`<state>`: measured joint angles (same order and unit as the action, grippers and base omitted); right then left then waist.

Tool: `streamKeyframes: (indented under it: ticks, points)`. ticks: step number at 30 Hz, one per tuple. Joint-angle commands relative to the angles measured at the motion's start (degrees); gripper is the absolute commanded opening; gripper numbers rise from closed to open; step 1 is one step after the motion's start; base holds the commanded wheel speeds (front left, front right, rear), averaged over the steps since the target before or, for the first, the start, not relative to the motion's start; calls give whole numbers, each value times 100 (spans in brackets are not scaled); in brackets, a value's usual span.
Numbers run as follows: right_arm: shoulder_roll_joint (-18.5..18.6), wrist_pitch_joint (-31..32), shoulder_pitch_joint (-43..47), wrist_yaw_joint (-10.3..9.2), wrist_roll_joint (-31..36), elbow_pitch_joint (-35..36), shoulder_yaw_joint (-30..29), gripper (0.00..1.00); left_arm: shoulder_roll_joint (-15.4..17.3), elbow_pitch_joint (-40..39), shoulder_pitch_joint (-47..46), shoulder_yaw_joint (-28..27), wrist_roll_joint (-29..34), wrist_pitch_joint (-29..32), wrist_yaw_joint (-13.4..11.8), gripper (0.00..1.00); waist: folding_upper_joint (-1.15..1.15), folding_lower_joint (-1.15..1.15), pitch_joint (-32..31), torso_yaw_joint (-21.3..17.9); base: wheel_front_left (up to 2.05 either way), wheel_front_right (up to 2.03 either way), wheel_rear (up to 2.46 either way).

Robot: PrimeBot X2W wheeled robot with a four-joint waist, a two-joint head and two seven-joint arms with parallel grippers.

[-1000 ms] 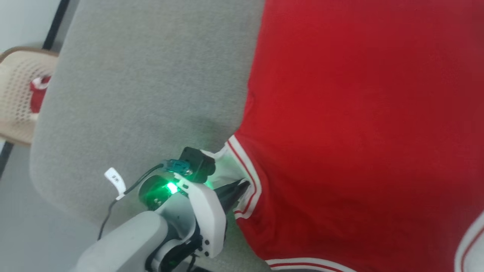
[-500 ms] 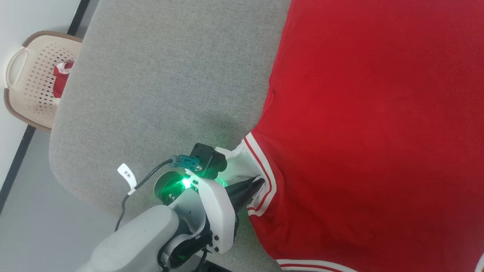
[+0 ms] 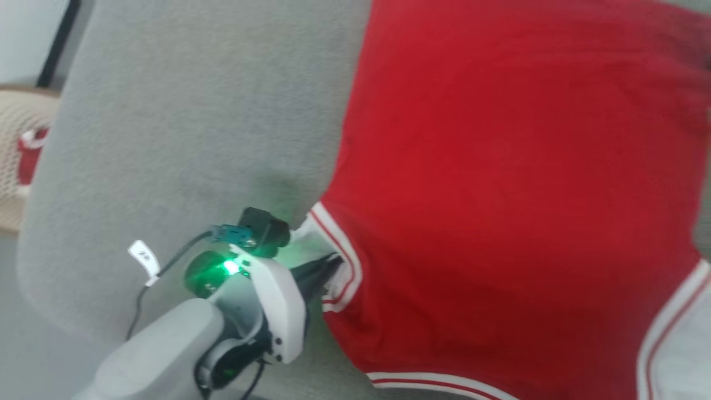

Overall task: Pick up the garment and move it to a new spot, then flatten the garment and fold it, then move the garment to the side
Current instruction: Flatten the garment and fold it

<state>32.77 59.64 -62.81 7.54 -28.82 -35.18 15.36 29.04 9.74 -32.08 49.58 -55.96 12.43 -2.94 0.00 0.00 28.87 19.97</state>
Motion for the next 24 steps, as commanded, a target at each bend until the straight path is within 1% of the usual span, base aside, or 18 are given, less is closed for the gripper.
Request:
streamKeyframes:
  ticks: [1, 7, 9, 10, 12, 15, 18, 21, 24]
  points:
    - [67, 69, 215, -9, -115, 182, 102, 0, 121, 320, -38, -118, 56, 5, -327, 0, 0, 0, -127, -236, 0, 0, 0]
    - [403, 235, 1161, -10, -818, 1605, 339, 0, 378, 129, -22, -244, 40, 55, -424, 0, 0, 0, -287, -716, 0, 0, 0]
    - [503, 297, 1535, -10, -1012, 2014, 276, 0, 449, 66, -30, -276, 35, 75, -466, 0, 0, 0, -330, -848, 0, 0, 0]
    - [559, 337, 1963, -9, -1145, 2441, 186, 0, 525, -3, -23, -285, 24, 105, -490, 0, 0, 0, -364, -971, 0, 0, 0]
    - [630, 379, 2425, -9, -1216, 2834, 62, 0, 571, -65, 1, -302, 1, 131, -520, 0, 0, 0, -390, -1083, 0, 0, 0]
    - [593, 446, 3176, -9, -1275, 3339, -260, 0, 622, -149, 48, -299, -8, 163, -554, 0, 0, 0, -415, -1213, 0, 0, 0]
    - [430, 489, 4004, -9, -1306, 3772, -676, 0, 685, -214, 82, -301, 5, 168, -581, 0, 0, 0, -416, -1297, 0, 0, 0]
    - [178, 458, 4755, -10, -1173, 4065, -1073, 0, 712, -265, 92, -316, -11, 185, -620, 0, 0, 0, -395, -1345, 0, 0, 0]
    - [-141, 267, 5250, -10, -965, 4124, -1369, 0, 725, -293, 65, -318, -5, 203, -626, 0, 0, 0, -355, -1375, 0, 0, 0]
